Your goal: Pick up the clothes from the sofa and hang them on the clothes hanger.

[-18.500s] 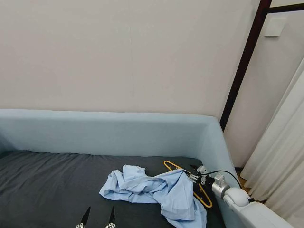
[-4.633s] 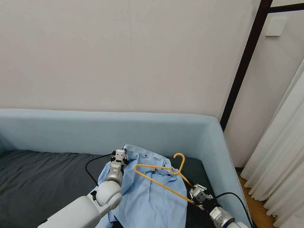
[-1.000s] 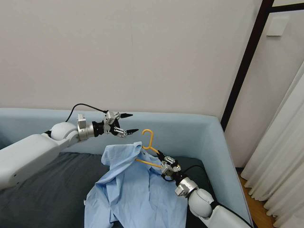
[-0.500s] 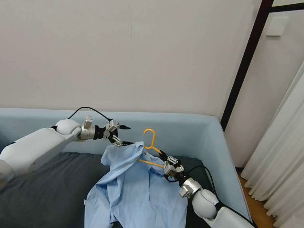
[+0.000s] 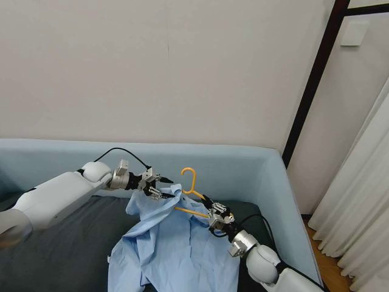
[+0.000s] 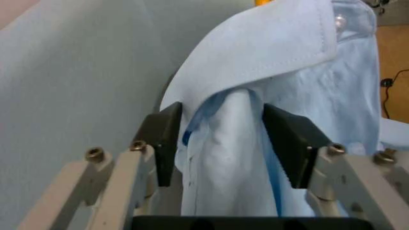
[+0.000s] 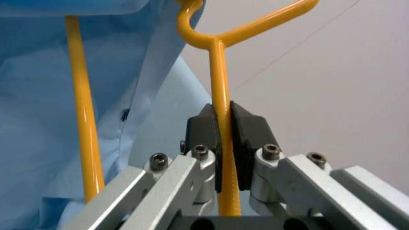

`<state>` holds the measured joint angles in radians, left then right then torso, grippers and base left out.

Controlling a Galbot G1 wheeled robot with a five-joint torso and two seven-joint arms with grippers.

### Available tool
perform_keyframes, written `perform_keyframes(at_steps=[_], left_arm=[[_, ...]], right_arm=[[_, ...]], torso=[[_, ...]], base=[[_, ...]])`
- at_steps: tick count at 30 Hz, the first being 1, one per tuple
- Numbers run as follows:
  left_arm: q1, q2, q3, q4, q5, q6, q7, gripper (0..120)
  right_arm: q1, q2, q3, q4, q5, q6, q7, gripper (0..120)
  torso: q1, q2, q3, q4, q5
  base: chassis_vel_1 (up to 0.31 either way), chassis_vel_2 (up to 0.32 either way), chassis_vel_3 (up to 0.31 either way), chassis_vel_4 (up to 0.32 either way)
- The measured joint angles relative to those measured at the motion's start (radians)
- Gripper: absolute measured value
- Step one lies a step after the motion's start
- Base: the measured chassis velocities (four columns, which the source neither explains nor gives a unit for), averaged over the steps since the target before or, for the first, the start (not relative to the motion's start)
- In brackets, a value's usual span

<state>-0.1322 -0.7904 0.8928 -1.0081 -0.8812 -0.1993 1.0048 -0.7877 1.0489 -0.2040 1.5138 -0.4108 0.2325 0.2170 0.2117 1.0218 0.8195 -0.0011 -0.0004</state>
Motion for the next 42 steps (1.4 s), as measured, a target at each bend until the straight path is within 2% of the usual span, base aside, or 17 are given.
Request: perform_keyframes(at_steps=[1, 5, 6, 12, 24, 26, 27, 31, 33, 37, 38, 40, 42], left_arm=[[0.000, 0.000, 0.000, 0.000, 0.000, 0.000, 0.000, 50], [0.010, 0.006, 0.008, -0.020, -0.010, 0.001, 0.001, 30], [0.010, 0.006, 0.008, -0.020, -0.010, 0.001, 0.001, 30], [0.010, 0.013, 0.017, -0.036, -0.015, 0.002, 0.016, 8], [0.028, 0.025, 0.012, -0.055, -0.013, -0.007, 0.003, 7], [0.035, 0.026, 0.008, -0.047, -0.006, -0.016, -0.007, 7], [0.035, 0.026, 0.008, -0.047, -0.006, -0.016, -0.007, 7], [0.050, 0.022, -0.009, -0.030, 0.002, -0.031, -0.030, 7], [0.054, 0.021, -0.012, -0.028, 0.003, -0.033, -0.033, 7], [0.085, 0.020, -0.040, -0.024, 0.013, -0.053, -0.059, 7], [0.085, 0.020, -0.040, -0.024, 0.013, -0.053, -0.059, 7], [0.098, 0.020, -0.058, -0.020, 0.014, -0.061, -0.070, 7], [0.108, 0.021, -0.074, -0.025, 0.013, -0.070, -0.081, 7]], right_arm=[[0.000, 0.000, 0.000, 0.000, 0.000, 0.000, 0.000, 4], [0.003, -0.007, 0.000, 0.003, -0.004, 0.010, -0.005, 4], [0.003, -0.007, 0.000, 0.003, -0.004, 0.010, -0.005, 4], [-0.005, -0.020, 0.000, 0.010, -0.009, 0.027, -0.012, 4], [-0.016, -0.031, -0.005, 0.029, 0.023, 0.026, -0.023, 4], [-0.026, -0.037, -0.008, 0.049, 0.057, 0.023, -0.031, 13], [-0.026, -0.037, -0.008, 0.049, 0.057, 0.023, -0.031, 13], [-0.070, -0.063, -0.012, 0.116, 0.165, 0.017, -0.047, 31], [-0.080, -0.069, -0.010, 0.133, 0.183, 0.017, -0.049, 34], [-0.154, -0.131, 0.009, 0.247, 0.343, 0.025, -0.129, 53], [-0.154, -0.131, 0.009, 0.247, 0.343, 0.025, -0.129, 53], [-0.196, -0.174, 0.015, 0.282, 0.433, 0.028, -0.171, 61], [-0.237, -0.195, 0.021, 0.260, 0.523, 0.024, -0.191, 71]], torso=[[0.000, 0.000, 0.000, 0.0000, 0.0000], [0.000, 0.000, 0.000, -0.0001, -0.0002], [0.000, 0.000, 0.000, -0.0001, -0.0002], [0.000, 0.000, 0.000, -0.0001, -0.0001], [0.000, 0.000, 0.000, 0.0000, -0.0003], [0.000, 0.000, 0.000, 0.0000, -0.0003], [0.000, 0.000, 0.000, 0.0000, -0.0003], [0.000, 0.000, 0.000, 0.0001, -0.0003], [0.000, 0.000, 0.000, -0.0001, -0.0001], [0.000, 0.000, 0.000, 0.0000, -0.0003], [0.000, 0.000, 0.000, 0.0000, -0.0003], [0.000, 0.000, 0.000, 0.0000, -0.0005], [0.000, 0.000, 0.000, -0.0004, -0.0004]], base=[[0.000, 0.000, 0.000, 0.000], [0.000, 0.000, 0.000, 0.000], [0.000, 0.000, 0.000, 0.000], [0.000, 0.000, 0.000, 0.000], [0.000, 0.000, 0.000, 0.000], [0.000, 0.000, 0.000, 0.000], [0.000, 0.000, 0.000, 0.000], [0.000, 0.000, 0.000, 0.000], [0.000, 0.000, 0.000, 0.000], [0.000, 0.000, 0.000, 0.000], [0.000, 0.000, 0.000, 0.000], [0.000, 0.000, 0.000, 0.000], [0.000, 0.000, 0.000, 0.000]])
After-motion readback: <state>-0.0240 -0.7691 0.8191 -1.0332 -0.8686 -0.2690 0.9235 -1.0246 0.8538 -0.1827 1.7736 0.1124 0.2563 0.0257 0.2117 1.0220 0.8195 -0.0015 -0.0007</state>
